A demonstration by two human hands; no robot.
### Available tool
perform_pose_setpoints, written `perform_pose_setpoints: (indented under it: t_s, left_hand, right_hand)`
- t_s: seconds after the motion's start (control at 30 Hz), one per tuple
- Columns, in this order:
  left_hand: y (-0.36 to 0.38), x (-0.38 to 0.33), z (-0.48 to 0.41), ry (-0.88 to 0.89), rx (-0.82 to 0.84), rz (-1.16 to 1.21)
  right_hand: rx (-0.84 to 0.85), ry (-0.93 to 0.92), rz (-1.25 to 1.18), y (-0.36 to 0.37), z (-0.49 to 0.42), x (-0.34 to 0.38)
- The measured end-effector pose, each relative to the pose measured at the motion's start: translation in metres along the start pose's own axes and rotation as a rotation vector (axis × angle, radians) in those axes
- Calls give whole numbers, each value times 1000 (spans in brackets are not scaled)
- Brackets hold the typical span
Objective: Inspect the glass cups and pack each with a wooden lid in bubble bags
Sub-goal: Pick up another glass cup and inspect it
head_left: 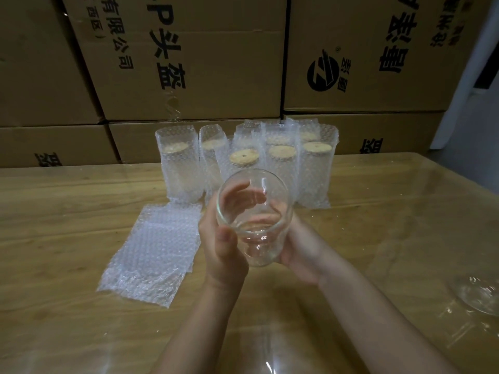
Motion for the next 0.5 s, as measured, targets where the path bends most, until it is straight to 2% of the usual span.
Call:
perform_pose_setpoints:
  t_s: [0.13, 0.3, 0.43, 0.5]
  left_hand:
    - [-1, -3, -2, -1, -11, 35]
    - [3, -5, 1, 128, 40, -74]
    - [6, -3, 5, 174, 56, -85]
    - [8, -1, 8, 154, 52, -72]
  right_hand:
    - [38, 86, 91, -3, 1, -3]
    - [-31, -27, 228, -14, 0, 7]
    - [-92, -85, 146, -19, -3, 10]
    - [-59, -84, -16, -14, -4, 9]
Point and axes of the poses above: each hand's wrist, its own z-axis away from the middle knuckle, its own y-axis out of the palm, x = y × z, the point moved 6 cm from there along -z, towards the middle knuckle, and after that the axes turned 4 degrees about -x, right-handed, at the moved point
